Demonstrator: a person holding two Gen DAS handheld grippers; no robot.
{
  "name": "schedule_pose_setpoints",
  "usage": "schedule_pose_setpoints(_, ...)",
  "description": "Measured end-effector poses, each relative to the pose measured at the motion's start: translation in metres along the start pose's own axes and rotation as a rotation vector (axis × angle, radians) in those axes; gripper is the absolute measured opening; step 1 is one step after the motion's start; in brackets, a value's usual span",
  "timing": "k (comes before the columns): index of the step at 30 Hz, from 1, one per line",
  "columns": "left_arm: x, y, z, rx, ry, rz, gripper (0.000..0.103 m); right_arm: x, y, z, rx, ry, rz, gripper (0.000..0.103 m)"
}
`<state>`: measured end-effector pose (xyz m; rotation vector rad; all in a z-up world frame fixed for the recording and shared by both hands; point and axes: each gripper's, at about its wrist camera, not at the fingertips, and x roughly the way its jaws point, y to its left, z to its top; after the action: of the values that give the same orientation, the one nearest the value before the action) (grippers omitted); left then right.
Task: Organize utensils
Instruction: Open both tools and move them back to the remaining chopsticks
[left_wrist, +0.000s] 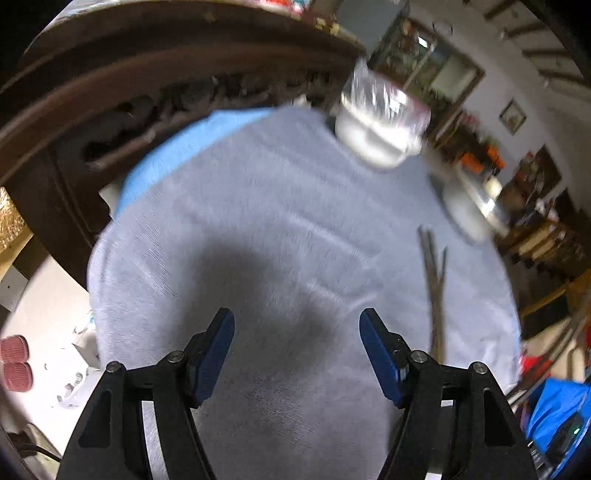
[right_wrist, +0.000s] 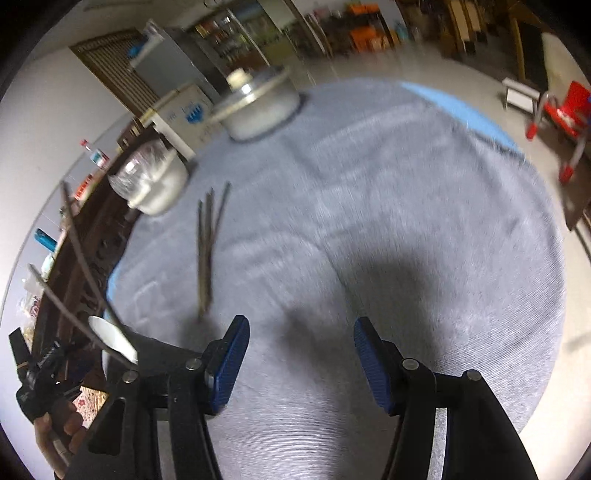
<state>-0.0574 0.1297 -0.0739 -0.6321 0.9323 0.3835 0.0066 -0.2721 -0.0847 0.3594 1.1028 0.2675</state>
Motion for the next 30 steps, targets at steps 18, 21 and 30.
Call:
schedule_pose_setpoints(18,0.085,-0.060,0.023,0.245,0.063,0.065,0.071,0.095,0.044,0.084,-0.170,0.198,-0.087,0.063)
schedule_pose_setpoints(21,0.094,-0.060,0.024,0.259,0.065,0.069,0.071,0.116,0.070,0.107,-0.216,0.216,-0.094,0.063)
schedule_pose_setpoints(30,0.103,-0.065,0.025,0.322,0.026,0.098,0.071,0.187,0.143,0.157,-0.282,0.309,-0.079,0.057)
